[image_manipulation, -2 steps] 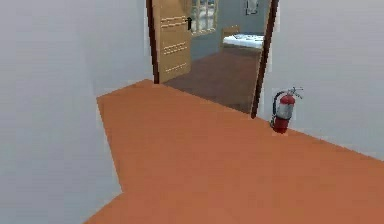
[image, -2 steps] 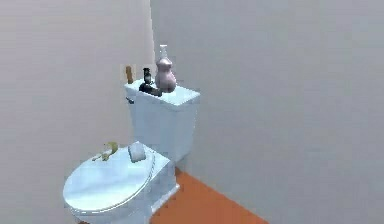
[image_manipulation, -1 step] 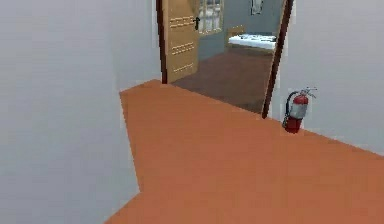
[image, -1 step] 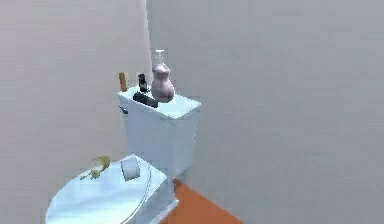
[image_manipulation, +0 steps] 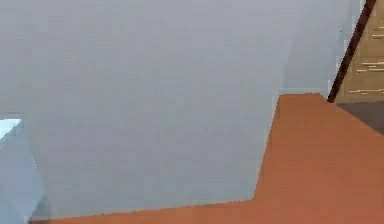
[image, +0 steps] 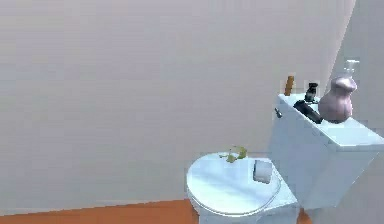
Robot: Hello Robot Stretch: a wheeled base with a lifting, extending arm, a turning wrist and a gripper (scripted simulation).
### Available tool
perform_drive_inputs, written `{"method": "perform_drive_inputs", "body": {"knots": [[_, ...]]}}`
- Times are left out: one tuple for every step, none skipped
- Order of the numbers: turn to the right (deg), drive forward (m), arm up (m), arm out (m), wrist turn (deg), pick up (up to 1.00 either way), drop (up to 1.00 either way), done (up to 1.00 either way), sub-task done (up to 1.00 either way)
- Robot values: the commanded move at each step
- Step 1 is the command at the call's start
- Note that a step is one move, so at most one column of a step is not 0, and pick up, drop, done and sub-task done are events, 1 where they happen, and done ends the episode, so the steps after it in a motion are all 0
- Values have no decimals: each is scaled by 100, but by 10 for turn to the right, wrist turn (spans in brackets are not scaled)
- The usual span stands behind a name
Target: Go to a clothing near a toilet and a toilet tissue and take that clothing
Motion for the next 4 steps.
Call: {"method": "perform_drive_inputs", "body": {"knots": [[-450,0,0,0,0,0,0,0,0],[-30,0,0,0,0,0,0,0,0],[0,10,0,0,0,0,0,0,0],[-210,0,0,0,0,0,0,0,0]]}}
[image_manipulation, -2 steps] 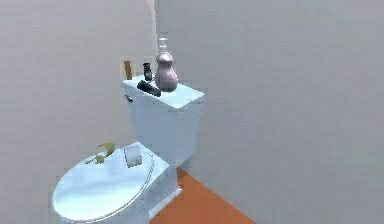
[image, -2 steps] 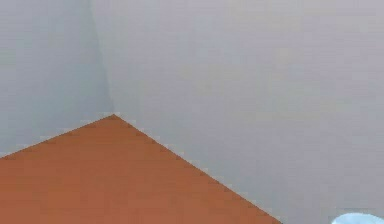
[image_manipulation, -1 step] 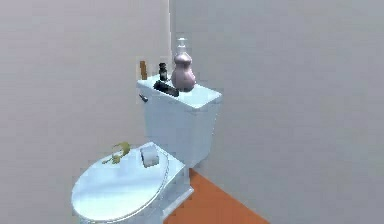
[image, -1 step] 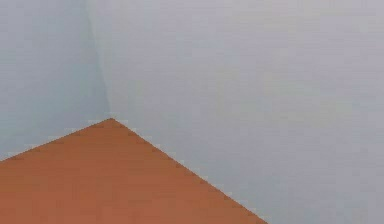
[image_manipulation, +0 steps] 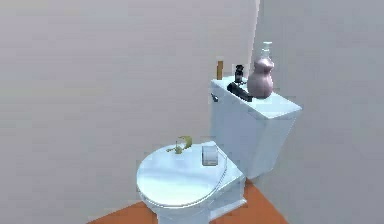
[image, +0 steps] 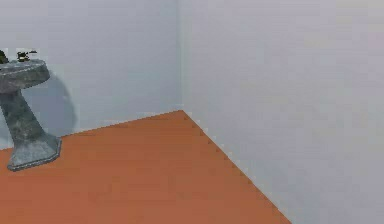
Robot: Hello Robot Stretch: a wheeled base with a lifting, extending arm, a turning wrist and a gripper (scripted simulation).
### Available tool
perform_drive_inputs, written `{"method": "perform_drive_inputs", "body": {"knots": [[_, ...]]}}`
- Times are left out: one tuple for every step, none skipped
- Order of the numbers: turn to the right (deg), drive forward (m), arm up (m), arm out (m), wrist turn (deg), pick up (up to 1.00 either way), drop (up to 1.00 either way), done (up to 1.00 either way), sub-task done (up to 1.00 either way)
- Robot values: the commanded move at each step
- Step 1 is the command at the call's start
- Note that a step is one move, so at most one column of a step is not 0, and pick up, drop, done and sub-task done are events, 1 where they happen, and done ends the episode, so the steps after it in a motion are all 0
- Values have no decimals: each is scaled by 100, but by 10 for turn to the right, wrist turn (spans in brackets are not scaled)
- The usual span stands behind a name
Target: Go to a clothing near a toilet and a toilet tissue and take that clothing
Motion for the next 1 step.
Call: {"method": "perform_drive_inputs", "body": {"knots": [[-30,0,0,0,0,0,0,0,0]]}}
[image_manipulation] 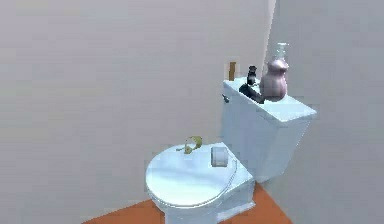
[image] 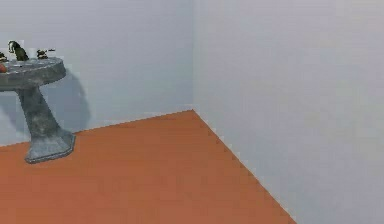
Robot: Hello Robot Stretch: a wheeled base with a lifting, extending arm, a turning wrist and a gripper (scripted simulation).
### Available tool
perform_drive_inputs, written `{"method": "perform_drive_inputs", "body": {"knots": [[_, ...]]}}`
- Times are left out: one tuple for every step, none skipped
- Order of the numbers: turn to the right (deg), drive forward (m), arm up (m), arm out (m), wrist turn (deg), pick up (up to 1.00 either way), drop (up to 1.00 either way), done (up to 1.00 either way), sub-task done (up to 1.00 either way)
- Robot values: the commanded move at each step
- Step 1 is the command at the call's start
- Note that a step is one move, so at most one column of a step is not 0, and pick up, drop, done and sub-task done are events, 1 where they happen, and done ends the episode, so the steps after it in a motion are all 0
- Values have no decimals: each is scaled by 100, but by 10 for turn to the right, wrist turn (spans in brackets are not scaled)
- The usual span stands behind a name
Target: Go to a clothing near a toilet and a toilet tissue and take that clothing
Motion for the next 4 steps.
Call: {"method": "perform_drive_inputs", "body": {"knots": [[450,0,0,0,0,0,0,0,0],[450,0,0,0,0,0,0,0,0],[150,0,0,0,0,0,0,0,0],[0,45,0,0,0,0,0,0,0]]}}
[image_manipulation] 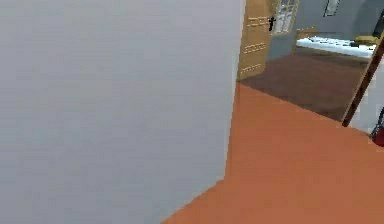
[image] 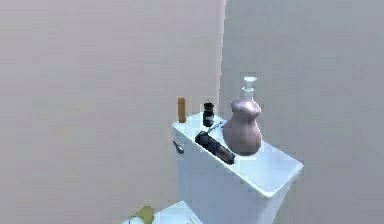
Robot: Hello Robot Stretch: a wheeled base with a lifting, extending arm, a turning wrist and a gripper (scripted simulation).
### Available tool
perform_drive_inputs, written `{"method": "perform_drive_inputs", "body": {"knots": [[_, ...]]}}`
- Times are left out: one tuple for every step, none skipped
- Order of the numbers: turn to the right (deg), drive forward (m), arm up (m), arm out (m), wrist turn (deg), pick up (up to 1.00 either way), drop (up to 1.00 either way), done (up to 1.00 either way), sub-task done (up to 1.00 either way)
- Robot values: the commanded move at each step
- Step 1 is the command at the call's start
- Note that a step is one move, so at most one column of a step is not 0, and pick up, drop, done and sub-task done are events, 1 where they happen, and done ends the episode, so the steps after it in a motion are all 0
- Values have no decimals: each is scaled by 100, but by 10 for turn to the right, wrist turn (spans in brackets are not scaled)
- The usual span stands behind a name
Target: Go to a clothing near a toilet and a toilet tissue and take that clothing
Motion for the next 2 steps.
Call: {"method": "perform_drive_inputs", "body": {"knots": [[-450,0,0,0,0,0,0,0,0],[-450,0,0,0,0,0,0,0,0]]}}
